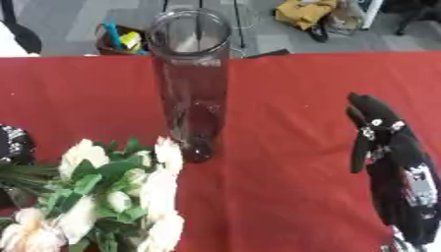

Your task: Arrange flowers into the vase.

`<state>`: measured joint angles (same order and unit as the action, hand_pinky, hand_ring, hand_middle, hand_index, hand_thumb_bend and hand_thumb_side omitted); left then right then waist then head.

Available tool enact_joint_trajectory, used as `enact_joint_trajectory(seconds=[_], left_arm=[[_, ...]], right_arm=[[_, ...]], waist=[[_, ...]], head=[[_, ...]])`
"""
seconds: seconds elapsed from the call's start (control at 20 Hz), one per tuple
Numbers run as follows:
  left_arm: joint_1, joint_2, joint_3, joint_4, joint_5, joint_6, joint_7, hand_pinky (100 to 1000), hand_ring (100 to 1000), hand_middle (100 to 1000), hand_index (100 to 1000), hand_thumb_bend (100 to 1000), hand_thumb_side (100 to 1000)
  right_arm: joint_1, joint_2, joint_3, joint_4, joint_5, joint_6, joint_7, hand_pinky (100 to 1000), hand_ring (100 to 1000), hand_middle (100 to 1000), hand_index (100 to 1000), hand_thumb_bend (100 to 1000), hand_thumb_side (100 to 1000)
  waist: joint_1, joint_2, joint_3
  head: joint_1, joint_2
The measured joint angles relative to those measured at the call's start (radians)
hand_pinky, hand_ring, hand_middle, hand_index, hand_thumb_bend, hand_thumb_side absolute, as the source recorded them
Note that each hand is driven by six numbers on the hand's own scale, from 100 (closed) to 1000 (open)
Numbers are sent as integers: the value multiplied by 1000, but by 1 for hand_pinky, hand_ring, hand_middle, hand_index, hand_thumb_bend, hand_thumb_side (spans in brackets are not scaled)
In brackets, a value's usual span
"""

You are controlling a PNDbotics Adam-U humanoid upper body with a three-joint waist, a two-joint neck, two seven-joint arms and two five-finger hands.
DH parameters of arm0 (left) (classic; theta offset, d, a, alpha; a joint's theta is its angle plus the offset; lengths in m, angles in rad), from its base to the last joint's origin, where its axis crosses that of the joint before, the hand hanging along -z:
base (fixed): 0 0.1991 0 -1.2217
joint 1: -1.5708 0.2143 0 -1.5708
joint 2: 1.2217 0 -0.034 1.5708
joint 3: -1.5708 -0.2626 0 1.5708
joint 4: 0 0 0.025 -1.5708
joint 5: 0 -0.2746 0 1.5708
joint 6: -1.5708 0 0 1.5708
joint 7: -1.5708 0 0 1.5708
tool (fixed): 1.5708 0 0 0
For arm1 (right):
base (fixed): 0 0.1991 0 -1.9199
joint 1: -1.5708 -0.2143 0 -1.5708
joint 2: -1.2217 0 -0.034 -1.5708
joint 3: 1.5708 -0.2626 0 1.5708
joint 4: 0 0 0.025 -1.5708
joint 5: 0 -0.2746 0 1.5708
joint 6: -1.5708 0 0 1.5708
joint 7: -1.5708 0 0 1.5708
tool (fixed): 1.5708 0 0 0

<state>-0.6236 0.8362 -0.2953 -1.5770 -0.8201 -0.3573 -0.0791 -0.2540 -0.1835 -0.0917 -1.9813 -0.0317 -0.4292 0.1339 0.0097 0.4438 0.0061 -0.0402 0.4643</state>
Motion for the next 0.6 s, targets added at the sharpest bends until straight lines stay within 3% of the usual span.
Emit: enact_joint_trajectory(seconds=[0.2,0.6], left_arm=[[8,9,10,-27,2,13,12,100,100,100,130,100,453],[21,23,22,-92,36,22,40,100,100,100,100,100,345]], right_arm=[[0,0,0,0,0,2,1,996,1000,254,931,100,1000],[5,0,0,0,-2,2,1,994,1000,256,931,100,1000]], waist=[[0,0,1],[0,-7,6]], head=[[-2,0],[-7,0]])
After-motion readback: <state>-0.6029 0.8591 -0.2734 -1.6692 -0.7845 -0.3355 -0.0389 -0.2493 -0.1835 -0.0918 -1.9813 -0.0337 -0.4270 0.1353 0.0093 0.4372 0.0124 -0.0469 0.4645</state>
